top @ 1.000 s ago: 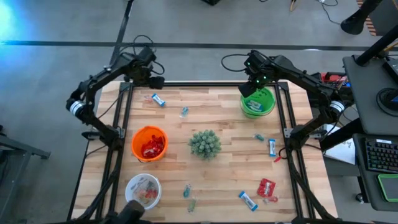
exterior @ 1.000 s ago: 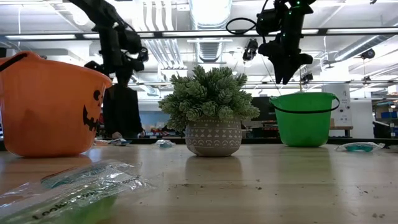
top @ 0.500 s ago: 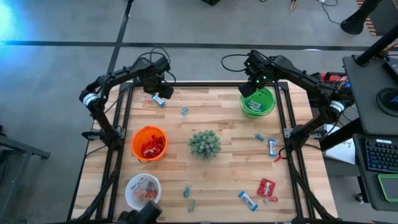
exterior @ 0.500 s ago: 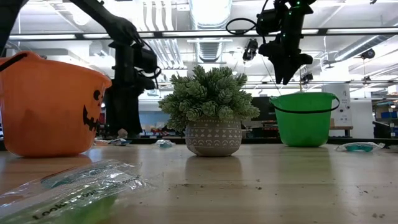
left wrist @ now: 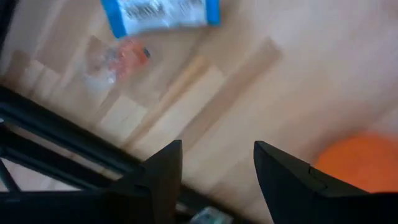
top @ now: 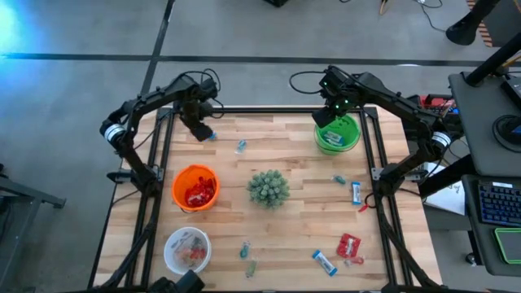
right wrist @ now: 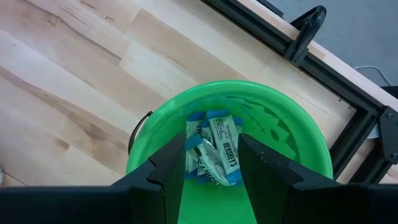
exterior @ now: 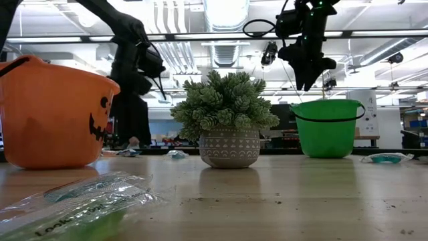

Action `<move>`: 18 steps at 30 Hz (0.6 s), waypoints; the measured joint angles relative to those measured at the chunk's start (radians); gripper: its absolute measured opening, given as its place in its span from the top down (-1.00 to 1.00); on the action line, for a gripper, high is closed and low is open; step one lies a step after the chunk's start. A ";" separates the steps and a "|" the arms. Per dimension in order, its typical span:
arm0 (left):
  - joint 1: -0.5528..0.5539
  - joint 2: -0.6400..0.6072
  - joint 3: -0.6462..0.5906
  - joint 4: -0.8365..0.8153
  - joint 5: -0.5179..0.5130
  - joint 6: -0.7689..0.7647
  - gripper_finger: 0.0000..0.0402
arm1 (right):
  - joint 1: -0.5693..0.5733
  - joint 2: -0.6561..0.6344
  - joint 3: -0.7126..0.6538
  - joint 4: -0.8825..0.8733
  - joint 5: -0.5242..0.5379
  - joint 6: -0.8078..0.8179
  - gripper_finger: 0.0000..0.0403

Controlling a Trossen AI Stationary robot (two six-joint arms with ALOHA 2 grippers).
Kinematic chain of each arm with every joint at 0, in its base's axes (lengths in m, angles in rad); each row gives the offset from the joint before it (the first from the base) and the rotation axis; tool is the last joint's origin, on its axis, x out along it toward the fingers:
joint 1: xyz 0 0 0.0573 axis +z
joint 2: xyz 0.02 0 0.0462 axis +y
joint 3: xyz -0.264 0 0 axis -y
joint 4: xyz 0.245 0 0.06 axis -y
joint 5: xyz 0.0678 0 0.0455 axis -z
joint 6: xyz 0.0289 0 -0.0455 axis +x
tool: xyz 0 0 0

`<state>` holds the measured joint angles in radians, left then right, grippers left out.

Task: Sort candy
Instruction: Put the white chocolate into the green bucket

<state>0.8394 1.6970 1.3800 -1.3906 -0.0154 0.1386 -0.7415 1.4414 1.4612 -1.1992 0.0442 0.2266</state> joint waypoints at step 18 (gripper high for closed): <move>-0.001 0.005 -0.121 0.041 0.085 0.319 0.10 | 0.000 0.000 0.000 0.000 -0.001 0.009 0.32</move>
<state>0.8383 1.7023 1.2591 -1.3495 0.0693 0.4574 -0.7414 1.4414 1.4612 -1.1992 0.0428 0.2356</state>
